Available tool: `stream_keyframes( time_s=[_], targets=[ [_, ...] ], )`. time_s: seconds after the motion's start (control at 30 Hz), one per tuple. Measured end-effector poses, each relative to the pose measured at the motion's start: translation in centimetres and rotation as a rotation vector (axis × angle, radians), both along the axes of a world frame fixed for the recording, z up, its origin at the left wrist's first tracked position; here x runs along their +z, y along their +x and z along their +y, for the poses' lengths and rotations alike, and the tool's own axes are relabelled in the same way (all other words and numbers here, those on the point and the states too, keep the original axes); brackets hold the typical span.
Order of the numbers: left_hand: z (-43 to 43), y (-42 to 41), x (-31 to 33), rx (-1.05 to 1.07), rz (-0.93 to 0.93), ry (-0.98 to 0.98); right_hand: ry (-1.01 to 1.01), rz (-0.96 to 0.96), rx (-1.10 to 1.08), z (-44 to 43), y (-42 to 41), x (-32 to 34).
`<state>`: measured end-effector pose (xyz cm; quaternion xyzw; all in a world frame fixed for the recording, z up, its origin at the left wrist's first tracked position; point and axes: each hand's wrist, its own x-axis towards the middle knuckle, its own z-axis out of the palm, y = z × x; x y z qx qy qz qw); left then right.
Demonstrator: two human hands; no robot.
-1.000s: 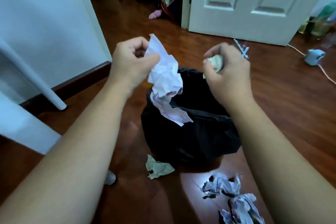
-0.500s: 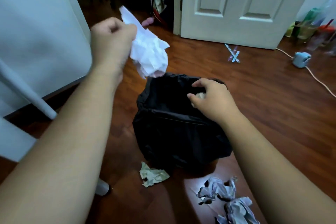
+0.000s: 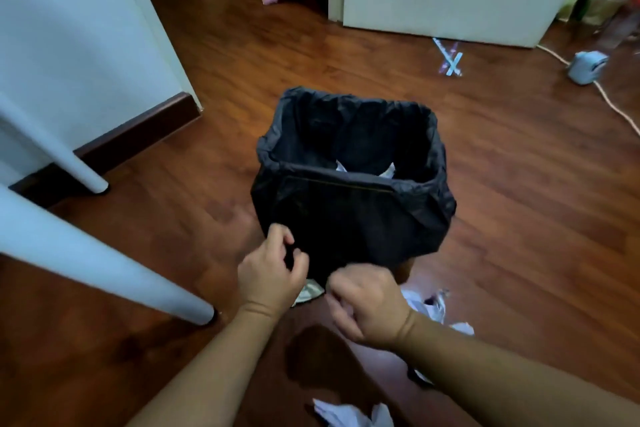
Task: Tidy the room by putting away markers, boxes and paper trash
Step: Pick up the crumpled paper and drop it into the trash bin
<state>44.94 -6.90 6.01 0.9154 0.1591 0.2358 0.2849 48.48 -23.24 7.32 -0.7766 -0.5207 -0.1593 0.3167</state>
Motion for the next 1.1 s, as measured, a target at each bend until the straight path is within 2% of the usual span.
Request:
stream_keyframes(
  time_s=[0.1, 0.2, 0.27, 0.33, 0.4, 0.5, 0.57, 0.67, 0.73, 0.83, 0.87, 0.93, 0.97, 1.0, 1.07, 1.1],
  targets=[
    [0.7, -1.7, -4.7, -0.153, 0.346, 0.211, -0.409, 0.000, 0.024, -3.9, -0.1, -6.3],
    [0.7, -1.8, -7.2, -0.288, 0.677, 0.375, -0.808, 0.099, -0.272, -7.4, 1.2, -9.4],
    [0.6, -1.4, -8.3, -0.337, 0.926, 0.375, -0.995, 0.263, -0.471, -8.9, 2.1, -10.3],
    [0.5, -1.7, -9.7, -0.349, 1.091, 0.280, -1.056, 0.491, -0.512, -9.8, 2.2, -11.1],
    [0.5, -2.4, -11.1, -0.346, 1.136, 0.209, -1.117, 0.584, -0.425, -9.5, 1.7, -11.8],
    [0.1, -3.4, -11.4, -0.365, 1.053, 0.156, -1.095, 0.610, -0.331, -8.0, 1.1, -11.8],
    [0.2, -3.5, -10.9, -0.338, 1.018, 0.166, -0.944, 0.630, -0.357, -7.5, 1.3, -11.9],
    [1.3, -2.9, -10.2, -0.115, 0.847, 0.037, -0.640, 0.704, -0.628, -7.5, 2.4, -11.2],
    [2.5, -2.4, -8.9, 0.089, 0.573, -0.127, -0.385, 0.752, -0.877, -7.8, 3.4, -10.2],
    [4.6, -1.2, -5.6, 0.451, 0.166, -0.207, 0.049, 0.739, -1.229, -8.2, 4.4, -7.4],
    [5.5, -0.4, -4.2, 0.580, 0.048, -0.232, 0.216, 0.751, -1.323, -8.3, 5.1, -6.6],
    [7.2, 1.4, -0.6, 0.724, -0.193, -0.320, 0.731, 0.703, -1.450, -8.7, 7.4, -4.4],
    [7.7, 2.5, 1.5, 0.726, -0.316, -0.360, 0.977, 0.696, -1.500, -8.7, 8.9, -2.9],
    [7.9, 3.5, 3.8, 0.687, -0.422, -0.382, 1.112, 0.684, -1.519, -9.0, 10.1, -1.8],
    [7.3, 5.4, 8.4, 0.537, -0.545, -0.349, 0.985, 0.419, -1.516, -8.2, 11.7, 2.4],
    [6.4, 6.3, 10.3, 0.436, -0.546, -0.294, 0.934, 0.310, -1.406, -7.5, 12.5, 4.4]
  ],
)
